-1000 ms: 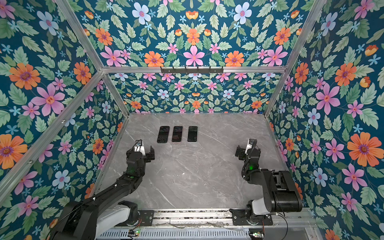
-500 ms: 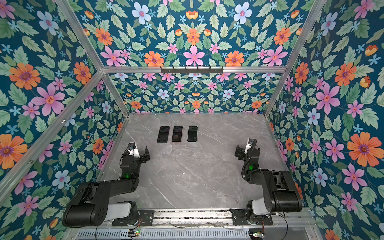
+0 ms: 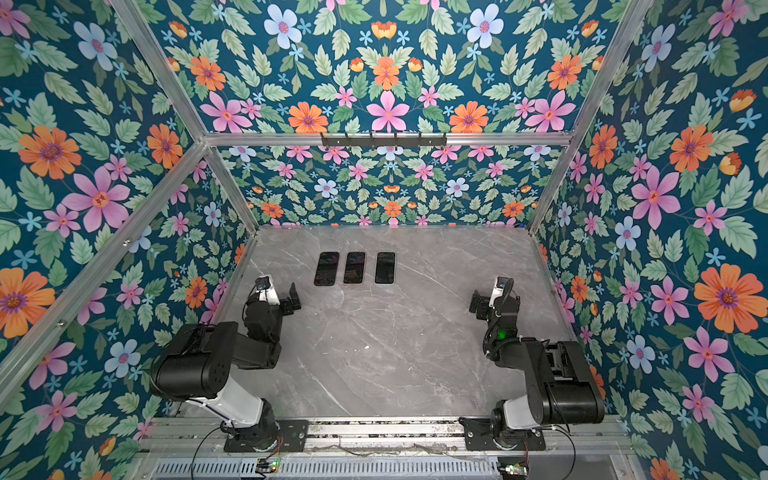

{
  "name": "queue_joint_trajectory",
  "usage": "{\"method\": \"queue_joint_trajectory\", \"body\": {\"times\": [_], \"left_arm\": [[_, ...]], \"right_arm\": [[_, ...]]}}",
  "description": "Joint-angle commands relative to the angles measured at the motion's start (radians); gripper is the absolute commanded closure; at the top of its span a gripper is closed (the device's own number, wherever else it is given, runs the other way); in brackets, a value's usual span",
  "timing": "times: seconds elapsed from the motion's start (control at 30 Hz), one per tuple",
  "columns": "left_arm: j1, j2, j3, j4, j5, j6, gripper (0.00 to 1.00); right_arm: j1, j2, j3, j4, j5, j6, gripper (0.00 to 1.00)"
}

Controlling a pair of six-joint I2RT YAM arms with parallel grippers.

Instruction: Put the phone into the phone case

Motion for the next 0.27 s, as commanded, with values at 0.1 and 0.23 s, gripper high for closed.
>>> {"method": "queue_joint_trajectory", "body": {"times": [0.1, 0.23], "left_arm": [[0.001, 0.0, 0.005, -0.007, 0.0, 0.004, 0.0], [0.001, 0.001, 0.003, -0.004, -0.002, 0.005, 0.0]], "right_arm": [[-0.023, -0.001, 0.024, -0.035, -0.129, -0.023, 0.01], [-0.025, -0.002, 0.018, -0.026, -0.131, -0.021, 0.01]]}}
